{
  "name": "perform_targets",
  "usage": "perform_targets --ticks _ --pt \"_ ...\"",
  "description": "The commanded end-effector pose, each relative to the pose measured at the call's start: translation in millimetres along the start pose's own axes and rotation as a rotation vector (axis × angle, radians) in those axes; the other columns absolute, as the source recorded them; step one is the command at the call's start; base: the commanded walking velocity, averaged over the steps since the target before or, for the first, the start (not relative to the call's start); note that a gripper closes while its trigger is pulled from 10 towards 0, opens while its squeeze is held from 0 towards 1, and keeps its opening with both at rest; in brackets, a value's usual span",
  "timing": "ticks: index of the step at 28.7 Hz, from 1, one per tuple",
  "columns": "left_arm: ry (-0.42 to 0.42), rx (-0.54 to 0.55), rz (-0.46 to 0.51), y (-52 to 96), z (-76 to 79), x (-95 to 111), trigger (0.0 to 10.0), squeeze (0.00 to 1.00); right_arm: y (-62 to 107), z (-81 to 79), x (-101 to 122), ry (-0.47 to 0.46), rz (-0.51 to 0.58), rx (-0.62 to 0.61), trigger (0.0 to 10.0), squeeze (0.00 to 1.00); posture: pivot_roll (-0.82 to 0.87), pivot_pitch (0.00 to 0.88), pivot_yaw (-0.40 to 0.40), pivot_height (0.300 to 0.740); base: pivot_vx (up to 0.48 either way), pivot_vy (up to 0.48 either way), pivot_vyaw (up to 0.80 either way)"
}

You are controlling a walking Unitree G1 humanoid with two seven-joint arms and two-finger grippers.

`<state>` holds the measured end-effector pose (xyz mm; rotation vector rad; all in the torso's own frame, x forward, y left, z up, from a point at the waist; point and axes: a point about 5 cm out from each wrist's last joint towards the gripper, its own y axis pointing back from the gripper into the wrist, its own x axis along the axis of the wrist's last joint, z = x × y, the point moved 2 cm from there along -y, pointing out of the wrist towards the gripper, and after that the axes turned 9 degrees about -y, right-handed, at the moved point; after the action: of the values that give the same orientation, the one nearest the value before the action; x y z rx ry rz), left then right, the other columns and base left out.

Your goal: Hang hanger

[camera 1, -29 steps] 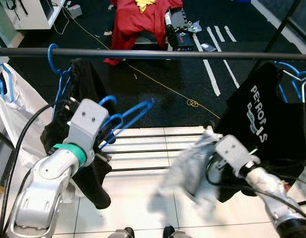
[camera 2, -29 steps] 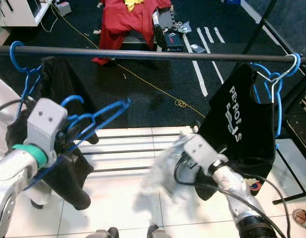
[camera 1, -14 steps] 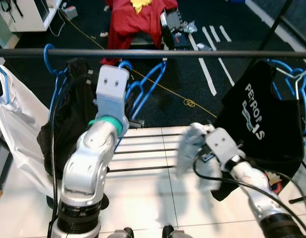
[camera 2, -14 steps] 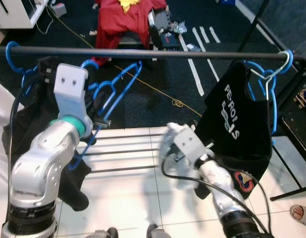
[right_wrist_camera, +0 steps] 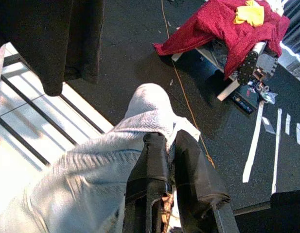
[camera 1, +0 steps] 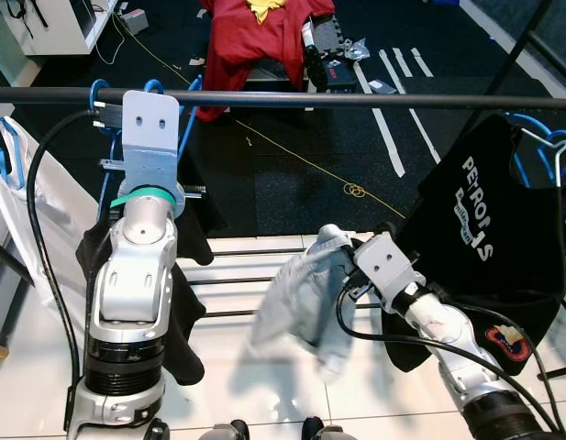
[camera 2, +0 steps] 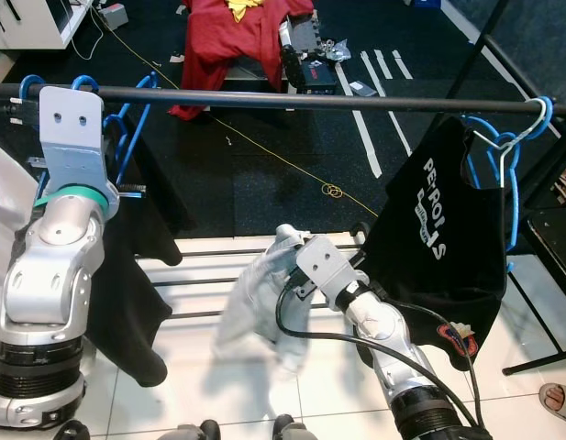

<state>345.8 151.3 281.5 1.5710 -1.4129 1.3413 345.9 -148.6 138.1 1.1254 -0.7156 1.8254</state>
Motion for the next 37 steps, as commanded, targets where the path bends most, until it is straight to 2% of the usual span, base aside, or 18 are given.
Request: perform_targets --ticks 1,7,18,19,26,27,30,31,34,35,37 --pt "0.007 -0.007 -0.019 -0.4 2.7 -4 10.0 0.0 -2.2 -1.5 8 0.009 0.041 0.01 10.0 0.0 -0.05 0.158 0.04 0.74 0.0 0.0 0.0" --pt "0.113 -0.067 -0.004 -4.8 32.3 15 10.0 0.0 -11.6 -9.9 15 0.004 0.065 0.05 10.0 0.0 -0.05 0.163 0.036 0.74 0.0 0.0 0.0" --pt "0.098 -0.013 0.028 -16.9 37.0 26 10.0 0.0 -10.5 -15.2 15 -0.008 0.067 0.061 10.0 0.0 -0.05 0.167 0.046 0.74 0.0 0.0 0.0" --pt "0.085 -0.019 0.031 -18.2 39.9 25 10.0 1.0 -10.4 -16.1 16 -0.01 0.069 0.062 10.0 0.0 -0.06 0.169 0.053 0.74 0.0 0.0 0.0" --pt "0.068 -0.043 0.014 -16.6 43.7 16 10.0 1.0 -10.5 -16.3 18 -0.015 0.078 0.062 10.0 0.0 -0.05 0.169 0.055 0.74 0.0 0.0 0.0" --pt "0.079 -0.085 -0.004 -10.1 44.1 7 10.0 1.0 -10.7 -16.4 20 -0.017 0.083 0.07 10.0 0.0 -0.05 0.17 0.053 0.74 0.0 0.0 0.0" --pt "0.071 -0.103 -0.001 -6.4 42.9 6 10.0 1.0 -10.7 -16.8 21 -0.014 0.085 0.08 10.0 0.0 -0.05 0.172 0.05 0.74 0.0 0.0 0.0" --pt "0.083 -0.127 0.008 -0.2 37.6 4 10.0 0.0 -9.9 -15.7 21 -0.005 0.084 0.097 10.0 0.0 -0.04 0.174 0.047 0.74 0.0 0.0 0.0" --pt "0.092 -0.14 0.019 3.6 34.0 4 10.0 0.0 -9.2 -14.8 22 0.002 0.084 0.108 10.0 0.0 -0.04 0.176 0.047 0.74 0.0 0.0 0.0" --pt "0.102 -0.152 0.038 11.1 25.1 3 10.0 0.0 -5.9 -11.7 21 0.029 0.072 0.135 10.0 0.0 -0.04 0.181 0.046 0.74 0.0 0.0 0.0" --pt "0.102 -0.152 0.038 11.1 25.1 3 10.0 0.0 -5.9 -11.7 21 0.029 0.072 0.135 10.0 0.0 -0.04 0.181 0.046 0.74 0.0 0.0 0.0"
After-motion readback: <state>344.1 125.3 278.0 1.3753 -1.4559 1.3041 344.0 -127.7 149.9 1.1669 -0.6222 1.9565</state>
